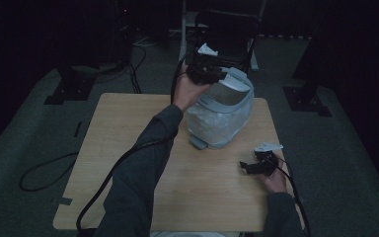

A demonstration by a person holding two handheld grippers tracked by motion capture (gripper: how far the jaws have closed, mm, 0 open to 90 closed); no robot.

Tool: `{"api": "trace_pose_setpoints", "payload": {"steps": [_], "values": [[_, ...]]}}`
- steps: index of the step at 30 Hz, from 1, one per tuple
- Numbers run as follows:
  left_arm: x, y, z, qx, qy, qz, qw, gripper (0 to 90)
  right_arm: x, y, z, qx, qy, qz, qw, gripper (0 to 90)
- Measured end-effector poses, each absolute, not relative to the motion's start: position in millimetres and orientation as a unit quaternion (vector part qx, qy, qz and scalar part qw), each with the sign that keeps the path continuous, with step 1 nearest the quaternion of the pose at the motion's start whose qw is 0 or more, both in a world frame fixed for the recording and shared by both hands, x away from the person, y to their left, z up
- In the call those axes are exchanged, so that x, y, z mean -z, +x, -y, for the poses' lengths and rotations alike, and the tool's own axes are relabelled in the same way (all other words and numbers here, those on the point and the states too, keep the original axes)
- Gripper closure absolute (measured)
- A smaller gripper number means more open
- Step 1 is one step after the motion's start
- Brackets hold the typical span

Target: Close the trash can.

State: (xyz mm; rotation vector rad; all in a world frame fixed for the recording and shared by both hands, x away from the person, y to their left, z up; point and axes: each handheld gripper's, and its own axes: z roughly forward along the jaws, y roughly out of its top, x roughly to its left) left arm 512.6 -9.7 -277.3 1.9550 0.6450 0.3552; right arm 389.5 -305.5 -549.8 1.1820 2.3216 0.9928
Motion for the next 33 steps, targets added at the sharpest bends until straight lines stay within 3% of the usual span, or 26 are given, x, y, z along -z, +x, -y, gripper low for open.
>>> {"api": "trace_pose_setpoints", "payload": {"steps": [12,17,23,28,33], "values": [[317,496,-5,-0.133,0.811,-0.258,0.507,81.0,550,389,305,-0.351,0.418,-0.819,0.176,11.3],[321,490,-13,-0.129,0.809,-0.251,0.516,90.0,550,389,305,-0.351,0.418,-0.819,0.176,11.3],[323,483,-17,-0.134,0.817,-0.239,0.507,90.0,550,389,305,-0.351,0.418,-0.819,0.176,11.3],[322,469,-32,-0.139,0.811,-0.223,0.522,71.3,550,389,305,-0.351,0.418,-0.819,0.176,11.3],[322,457,-73,-0.146,0.782,-0.248,0.553,66.4,550,389,305,-0.351,0.417,-0.819,0.176,11.3]]}}
